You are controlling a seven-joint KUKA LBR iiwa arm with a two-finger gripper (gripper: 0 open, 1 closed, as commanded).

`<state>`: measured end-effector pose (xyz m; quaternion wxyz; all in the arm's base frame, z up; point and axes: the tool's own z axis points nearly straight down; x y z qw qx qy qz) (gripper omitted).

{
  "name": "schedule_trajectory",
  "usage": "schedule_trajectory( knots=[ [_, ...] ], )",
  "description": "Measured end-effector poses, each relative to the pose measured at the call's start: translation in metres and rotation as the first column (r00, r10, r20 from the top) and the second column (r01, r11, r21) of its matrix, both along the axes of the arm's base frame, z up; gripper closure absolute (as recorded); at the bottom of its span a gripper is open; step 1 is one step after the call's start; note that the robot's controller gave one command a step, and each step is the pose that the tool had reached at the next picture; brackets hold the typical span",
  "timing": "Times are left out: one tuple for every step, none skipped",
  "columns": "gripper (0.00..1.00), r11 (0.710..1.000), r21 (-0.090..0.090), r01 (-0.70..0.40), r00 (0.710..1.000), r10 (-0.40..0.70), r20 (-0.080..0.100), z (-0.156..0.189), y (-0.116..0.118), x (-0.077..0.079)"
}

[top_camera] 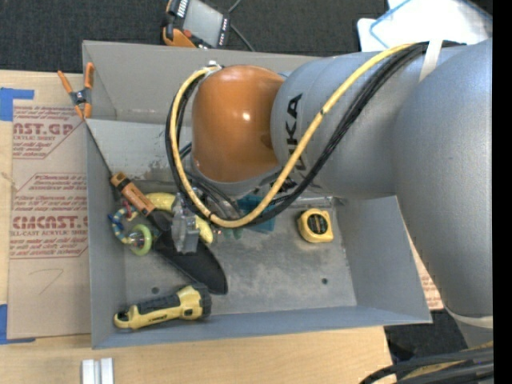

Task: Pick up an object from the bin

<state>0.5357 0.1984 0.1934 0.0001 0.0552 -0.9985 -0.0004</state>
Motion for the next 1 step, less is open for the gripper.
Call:
schedule_trajectory(
  knots=[
    [1.00, 1.000, 0.001, 0.000, 1.000, 0.000, 0.001, 0.0003, 0.0002, 0.0001]
  ],
)
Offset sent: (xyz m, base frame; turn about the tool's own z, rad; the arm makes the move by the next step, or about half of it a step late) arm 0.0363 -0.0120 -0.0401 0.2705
